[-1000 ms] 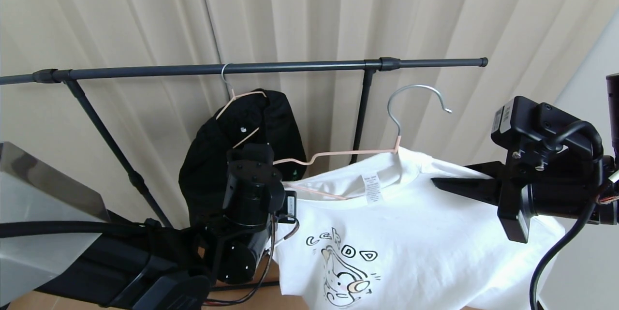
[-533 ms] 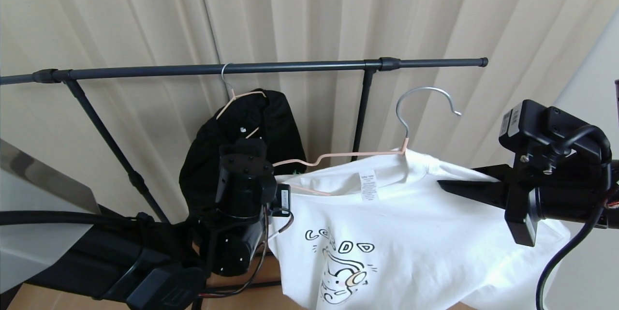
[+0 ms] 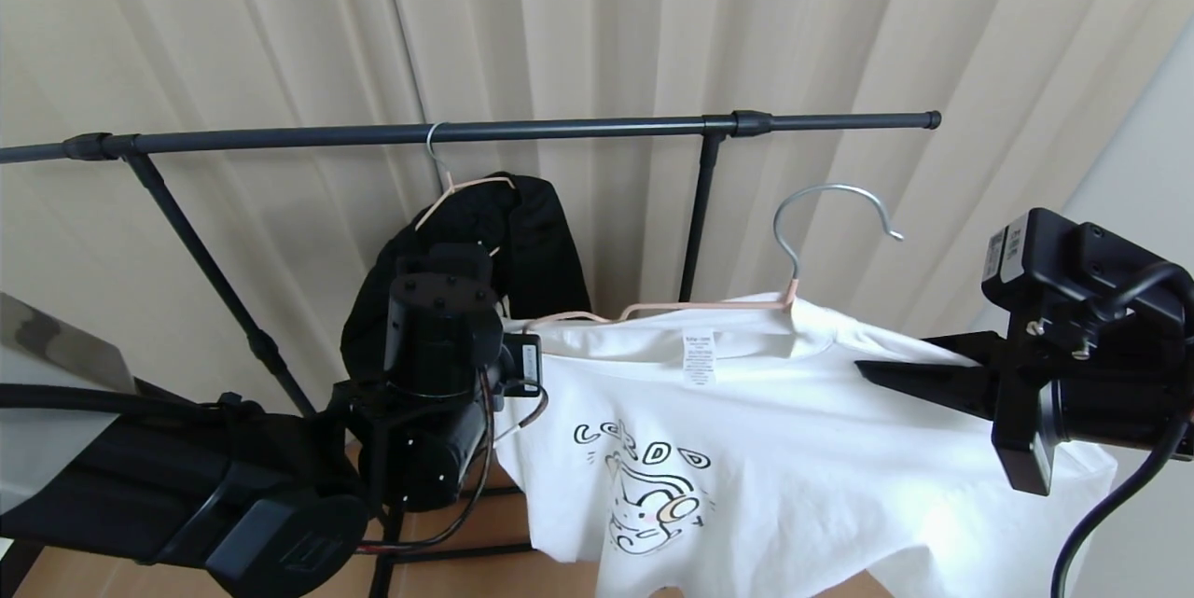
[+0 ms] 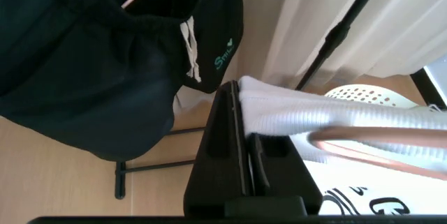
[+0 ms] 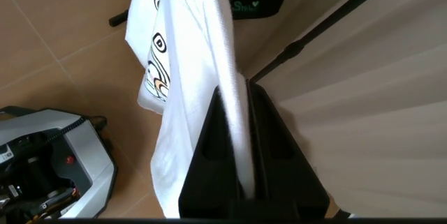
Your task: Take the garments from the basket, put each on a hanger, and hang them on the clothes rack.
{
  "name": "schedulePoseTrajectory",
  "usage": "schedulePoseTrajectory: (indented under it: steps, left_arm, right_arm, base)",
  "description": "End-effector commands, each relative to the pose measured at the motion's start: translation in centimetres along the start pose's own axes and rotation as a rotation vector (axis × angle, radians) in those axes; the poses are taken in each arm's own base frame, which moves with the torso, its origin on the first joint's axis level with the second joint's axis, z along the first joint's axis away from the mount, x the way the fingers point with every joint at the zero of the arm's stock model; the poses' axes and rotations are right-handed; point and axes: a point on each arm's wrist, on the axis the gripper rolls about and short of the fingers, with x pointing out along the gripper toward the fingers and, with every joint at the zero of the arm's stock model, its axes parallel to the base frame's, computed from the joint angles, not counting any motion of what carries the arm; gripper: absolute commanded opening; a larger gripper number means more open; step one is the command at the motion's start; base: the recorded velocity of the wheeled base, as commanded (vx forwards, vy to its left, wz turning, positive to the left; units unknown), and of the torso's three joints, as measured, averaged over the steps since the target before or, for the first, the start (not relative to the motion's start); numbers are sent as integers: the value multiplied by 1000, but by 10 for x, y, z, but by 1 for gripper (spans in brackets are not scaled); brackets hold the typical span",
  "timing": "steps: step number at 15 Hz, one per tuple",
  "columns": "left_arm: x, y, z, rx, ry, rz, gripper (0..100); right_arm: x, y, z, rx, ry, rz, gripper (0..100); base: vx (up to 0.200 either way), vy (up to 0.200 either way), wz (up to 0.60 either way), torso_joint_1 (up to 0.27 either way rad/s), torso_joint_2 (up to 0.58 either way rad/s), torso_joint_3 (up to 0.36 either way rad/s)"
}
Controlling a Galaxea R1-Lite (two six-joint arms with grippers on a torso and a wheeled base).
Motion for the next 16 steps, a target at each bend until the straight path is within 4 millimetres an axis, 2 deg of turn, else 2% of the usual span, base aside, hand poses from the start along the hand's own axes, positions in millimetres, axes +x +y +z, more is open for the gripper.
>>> schedulePoseTrajectory:
  steps: [1,7,11,16]
  left_arm:
    - [0,0,4,1,-11,0,0]
    - [-11,3,26,48,-75,-16,0]
    - [-16,0,28,99,-85,-29,0]
    - [-29,-13,28,208,-99,-81,0]
  right_arm:
    - [-1,1,-2,0,3,1,0]
    - [2,4,-8,3,30,12,0]
    - [6,5,-12,8,56,3,0]
    - [25,2,-17,3,33,-51,0]
  base:
    - [0,0,0,0,0,0]
    - [0,0,0,0,0,0]
    - [0,0,0,0,0,0]
    - [0,0,0,0,0,0]
